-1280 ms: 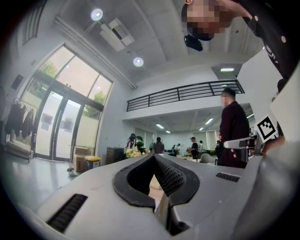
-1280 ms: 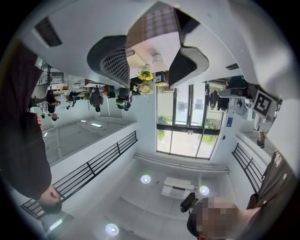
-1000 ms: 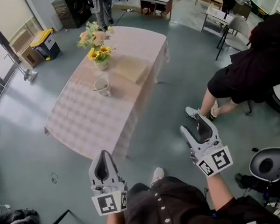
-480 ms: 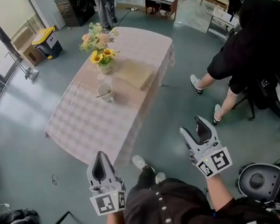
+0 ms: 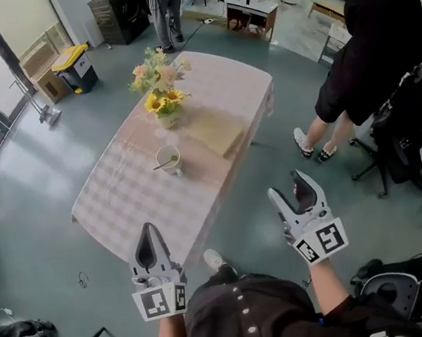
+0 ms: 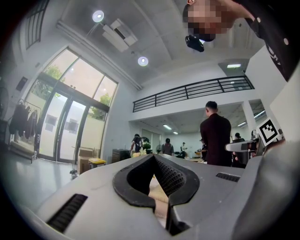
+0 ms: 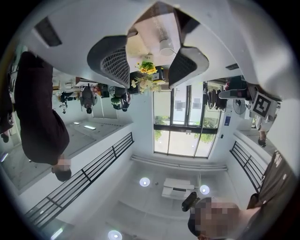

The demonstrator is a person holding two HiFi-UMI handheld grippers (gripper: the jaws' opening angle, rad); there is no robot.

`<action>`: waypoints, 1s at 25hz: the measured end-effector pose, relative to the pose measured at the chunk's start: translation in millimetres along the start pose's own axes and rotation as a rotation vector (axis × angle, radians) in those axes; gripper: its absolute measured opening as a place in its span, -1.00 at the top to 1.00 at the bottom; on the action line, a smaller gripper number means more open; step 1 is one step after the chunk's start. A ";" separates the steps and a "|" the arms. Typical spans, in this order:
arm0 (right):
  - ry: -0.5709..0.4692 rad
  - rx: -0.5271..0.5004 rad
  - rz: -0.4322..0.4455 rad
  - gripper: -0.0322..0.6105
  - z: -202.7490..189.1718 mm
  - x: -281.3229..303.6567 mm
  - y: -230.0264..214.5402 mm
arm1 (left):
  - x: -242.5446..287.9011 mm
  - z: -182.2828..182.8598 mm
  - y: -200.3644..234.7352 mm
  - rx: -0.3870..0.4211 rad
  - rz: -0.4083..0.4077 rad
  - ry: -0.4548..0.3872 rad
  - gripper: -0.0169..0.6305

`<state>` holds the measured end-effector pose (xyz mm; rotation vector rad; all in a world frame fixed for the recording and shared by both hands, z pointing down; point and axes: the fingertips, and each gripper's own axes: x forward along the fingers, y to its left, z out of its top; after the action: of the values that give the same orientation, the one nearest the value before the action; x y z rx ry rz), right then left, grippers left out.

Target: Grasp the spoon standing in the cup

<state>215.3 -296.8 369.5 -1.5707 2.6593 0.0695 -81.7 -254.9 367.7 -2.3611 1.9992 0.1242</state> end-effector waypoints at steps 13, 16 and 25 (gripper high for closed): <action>0.026 0.004 0.047 0.15 -7.6 86.2 9.2 | 48.3 0.1 61.3 -0.009 0.048 -0.008 0.90; 0.031 0.004 0.084 0.15 -9.3 107.0 20.5 | 45.9 0.9 77.8 -0.007 0.083 -0.003 0.90; 0.071 0.013 0.292 0.15 -29.9 187.6 61.2 | 40.5 -9.2 116.8 -0.010 0.251 0.030 0.90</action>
<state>70.7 -433.2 387.3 -1.1912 2.9168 0.0085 -190.0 -314.9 375.1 -2.1190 2.3062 0.1075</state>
